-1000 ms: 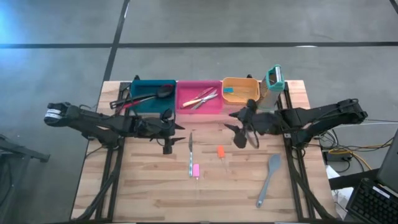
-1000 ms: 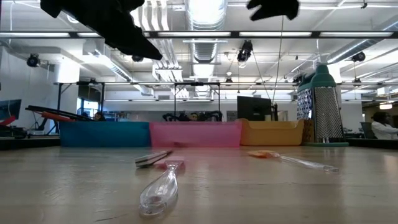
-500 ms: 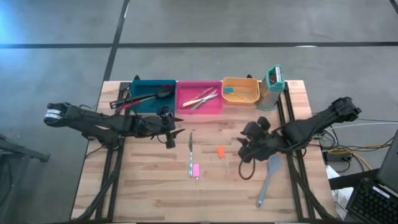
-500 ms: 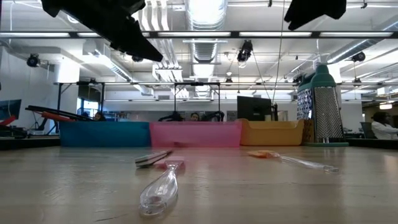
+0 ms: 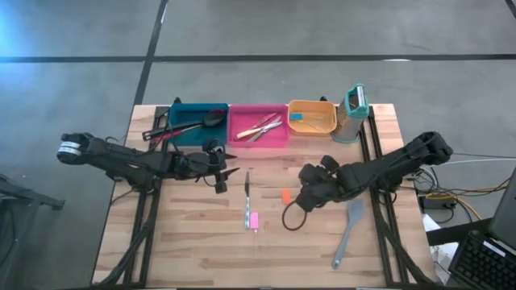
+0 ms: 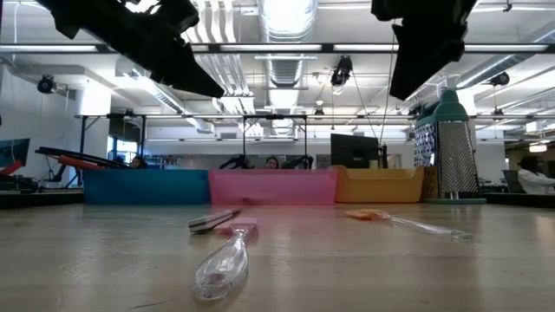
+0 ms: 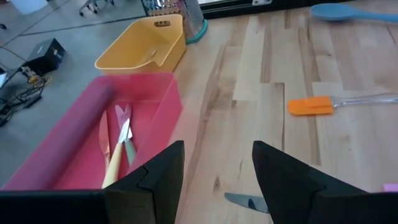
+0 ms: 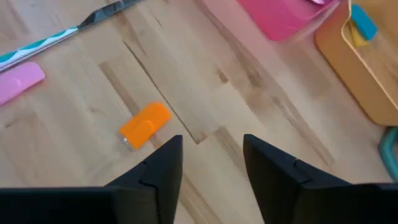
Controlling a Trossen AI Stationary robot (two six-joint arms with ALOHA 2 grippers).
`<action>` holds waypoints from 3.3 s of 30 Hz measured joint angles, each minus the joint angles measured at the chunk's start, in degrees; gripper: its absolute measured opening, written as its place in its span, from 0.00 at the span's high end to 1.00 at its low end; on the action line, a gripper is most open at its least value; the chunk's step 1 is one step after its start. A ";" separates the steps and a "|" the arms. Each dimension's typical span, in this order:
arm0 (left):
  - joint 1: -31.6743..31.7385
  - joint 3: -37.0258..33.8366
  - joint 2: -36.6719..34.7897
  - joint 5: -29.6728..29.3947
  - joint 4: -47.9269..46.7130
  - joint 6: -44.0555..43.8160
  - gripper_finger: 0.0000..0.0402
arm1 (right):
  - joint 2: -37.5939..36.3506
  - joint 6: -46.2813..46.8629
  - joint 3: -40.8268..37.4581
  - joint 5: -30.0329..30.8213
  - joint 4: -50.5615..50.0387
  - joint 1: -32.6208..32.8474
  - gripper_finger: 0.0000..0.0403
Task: Pick & Place Kitchen Items
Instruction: Put the orange spatula into the yellow bin
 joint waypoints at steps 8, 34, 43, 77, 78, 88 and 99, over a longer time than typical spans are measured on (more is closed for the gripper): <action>0.04 0.00 0.00 0.01 -0.27 0.20 0.51 | 3.99 -1.09 -0.47 -5.54 6.07 -1.88 0.46; 0.37 -0.74 0.00 0.01 -0.84 0.61 0.51 | 22.48 -0.85 1.11 -18.54 16.66 -8.08 0.33; 0.52 -0.74 0.00 0.01 -1.28 0.63 0.51 | 27.04 0.39 1.36 -19.43 19.32 -8.65 0.39; 0.76 -0.74 0.01 0.00 -1.36 0.44 0.51 | 3.88 -13.91 2.01 -9.86 5.72 -14.84 0.97; 0.76 -0.74 0.02 0.00 -1.32 0.42 0.51 | 2.44 -15.45 2.01 -8.19 5.13 -16.08 0.97; 1.01 -0.74 0.02 0.00 -0.85 0.42 0.51 | -4.63 -41.66 2.03 -2.63 9.03 -33.28 0.97; 1.25 -0.74 0.02 0.00 -0.08 0.45 0.51 | 0.81 -61.58 1.99 -9.12 18.52 -50.24 0.97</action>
